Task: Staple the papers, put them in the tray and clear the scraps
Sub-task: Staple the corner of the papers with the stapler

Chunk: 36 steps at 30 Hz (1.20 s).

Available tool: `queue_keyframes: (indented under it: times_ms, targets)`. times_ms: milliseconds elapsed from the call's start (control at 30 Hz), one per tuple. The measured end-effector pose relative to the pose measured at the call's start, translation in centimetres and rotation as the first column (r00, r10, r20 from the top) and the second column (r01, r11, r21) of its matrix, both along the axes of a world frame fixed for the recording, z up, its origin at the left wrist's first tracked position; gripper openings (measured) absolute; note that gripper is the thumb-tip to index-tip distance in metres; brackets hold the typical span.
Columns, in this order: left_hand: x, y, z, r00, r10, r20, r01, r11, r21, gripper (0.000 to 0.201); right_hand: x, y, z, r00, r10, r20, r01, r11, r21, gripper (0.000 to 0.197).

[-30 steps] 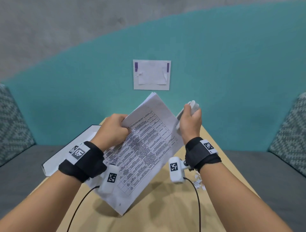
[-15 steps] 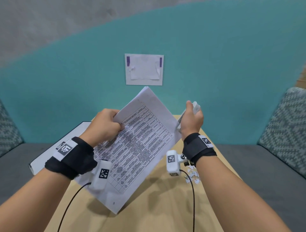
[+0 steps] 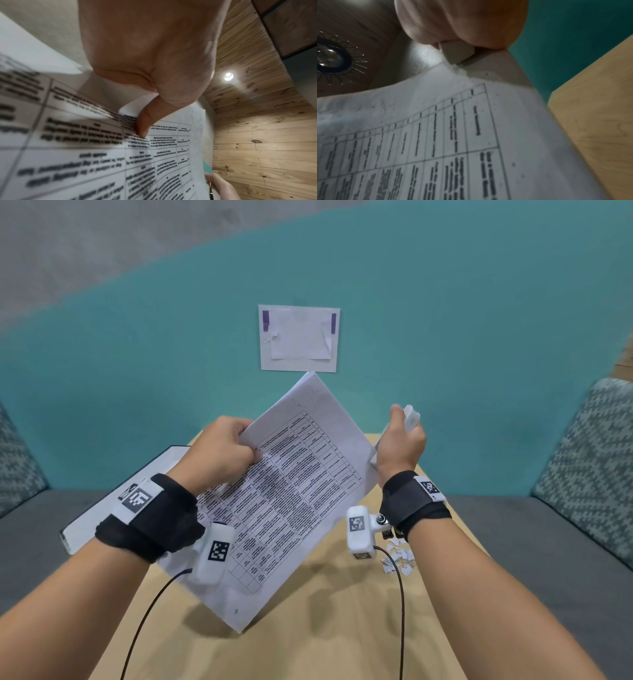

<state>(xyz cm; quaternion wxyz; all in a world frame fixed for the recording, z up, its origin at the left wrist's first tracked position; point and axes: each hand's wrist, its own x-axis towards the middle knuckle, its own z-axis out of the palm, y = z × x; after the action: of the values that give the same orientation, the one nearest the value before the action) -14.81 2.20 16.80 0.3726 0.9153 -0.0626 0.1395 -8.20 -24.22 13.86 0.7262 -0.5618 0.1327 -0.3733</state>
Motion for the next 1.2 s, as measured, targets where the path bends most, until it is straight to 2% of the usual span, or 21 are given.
queue_keyframes:
  times_ms: [67, 167, 233, 300, 367, 400, 467, 500, 567, 667, 833, 1000, 1200]
  targets:
    - [0.0, 0.1, 0.2, 1.0, 0.014, -0.006, -0.014, 1.0, 0.001, 0.018, 0.2, -0.1, 0.0, 0.997, 0.075, -0.032, -0.073, 0.995, 0.063, 0.023]
    - [-0.3, 0.6, 0.4, 0.999, 0.045, -0.009, -0.045, 0.999, 0.005, 0.021, 0.5, -0.8, -0.4, 0.988, 0.126, -0.089, -0.103, 0.968, 0.229, 0.035]
    - [-0.4, 1.2, 0.4, 0.997, 0.073, -0.005, -0.073, 0.997, 0.013, 0.019, 0.6, -1.3, -1.2, 0.96, 0.205, -0.19, -0.147, 0.948, 0.283, 0.034]
    - [-0.5, 1.8, 0.4, 0.994, 0.107, -0.001, -0.107, 0.994, 0.016, 0.015, 0.6, -1.5, -2.4, 0.892, 0.318, -0.322, -0.236, 0.934, 0.27, 0.036]
    - [-0.6, 2.2, 0.5, 0.99, 0.144, 0.002, -0.144, 0.989, 0.01, 0.017, 0.7, -1.2, -3.8, 0.808, 0.408, -0.426, -0.357, 0.913, 0.197, 0.048]
    - [-0.6, 2.4, 0.5, 0.987, 0.161, 0.003, -0.161, 0.987, 0.008, 0.019, 0.6, -0.9, -4.4, 0.773, 0.434, -0.462, -0.416, 0.897, 0.148, 0.047]
    - [-0.8, 2.7, 0.6, 0.983, 0.184, 0.013, -0.184, 0.983, 0.009, 0.023, 0.7, 0.0, -5.8, 0.718, 0.444, -0.536, -0.498, 0.866, 0.05, 0.033]
    - [-0.8, 2.8, 0.6, 0.981, 0.191, 0.02, -0.191, 0.982, 0.011, 0.024, 0.9, 0.5, -6.5, 0.693, 0.435, -0.575, -0.525, 0.851, 0.011, 0.027]
    - [-0.8, 3.0, 0.6, 0.98, 0.197, 0.028, -0.197, 0.98, 0.008, 0.026, 1.5, 1.6, -7.7, 0.661, 0.378, -0.649, -0.544, 0.837, -0.067, 0.029]
    - [-0.6, 3.2, 0.4, 0.979, 0.201, 0.026, -0.2, 0.98, -0.003, 0.028, 3.3, 2.8, -9.2, 0.647, 0.214, -0.732, -0.55, 0.795, -0.254, 0.032]
    - [0.0, 3.9, -0.3, 0.98, 0.199, 0.025, -0.199, 0.98, -0.032, 0.022, 6.3, 3.7, -10.1, 0.614, 0.027, -0.789, -0.573, 0.703, -0.422, 0.026]
    - [0.5, 4.1, -0.6, 0.981, 0.194, 0.014, -0.193, 0.98, -0.053, 0.023, 8.7, 3.8, -11.0, 0.635, -0.06, -0.77, -0.586, 0.613, -0.531, 0.023]
    - [0.6, 3.8, -0.9, 0.98, 0.197, 0.021, -0.195, 0.979, -0.065, 0.027, 9.3, 3.2, -11.9, 0.621, -0.097, -0.778, -0.609, 0.566, -0.557, 0.031]
